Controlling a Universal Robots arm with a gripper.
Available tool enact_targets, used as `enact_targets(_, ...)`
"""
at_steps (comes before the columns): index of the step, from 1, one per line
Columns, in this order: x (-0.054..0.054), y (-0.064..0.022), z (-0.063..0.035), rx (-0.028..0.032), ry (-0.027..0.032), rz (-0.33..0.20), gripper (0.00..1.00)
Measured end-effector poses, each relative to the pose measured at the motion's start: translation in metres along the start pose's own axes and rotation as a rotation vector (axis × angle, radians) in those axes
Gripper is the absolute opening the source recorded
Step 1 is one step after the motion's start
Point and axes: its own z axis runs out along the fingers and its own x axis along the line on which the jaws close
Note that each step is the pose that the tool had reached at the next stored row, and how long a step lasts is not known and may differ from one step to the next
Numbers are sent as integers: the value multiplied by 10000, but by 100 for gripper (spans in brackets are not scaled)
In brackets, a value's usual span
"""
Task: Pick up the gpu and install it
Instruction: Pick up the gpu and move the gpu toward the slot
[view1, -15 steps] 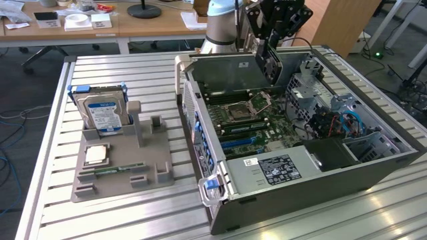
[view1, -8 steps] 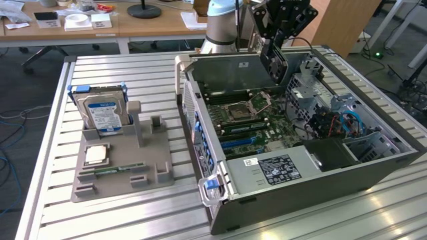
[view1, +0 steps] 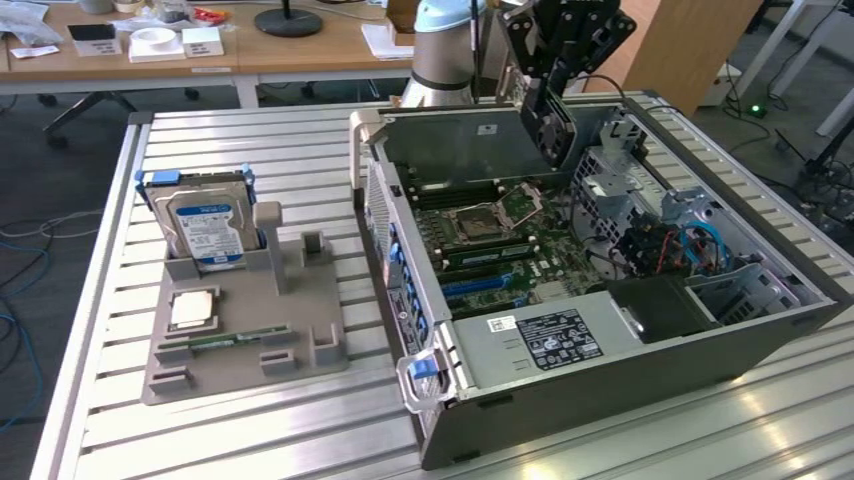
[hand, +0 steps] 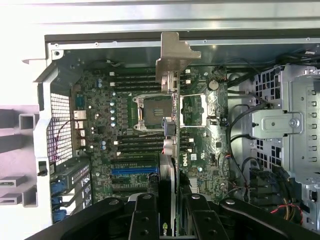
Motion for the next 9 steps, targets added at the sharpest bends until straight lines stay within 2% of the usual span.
enact_targets(5,-56,4,1,1,0,1,26)
enact_targets(9,-169,11,4,1,0,3,26)
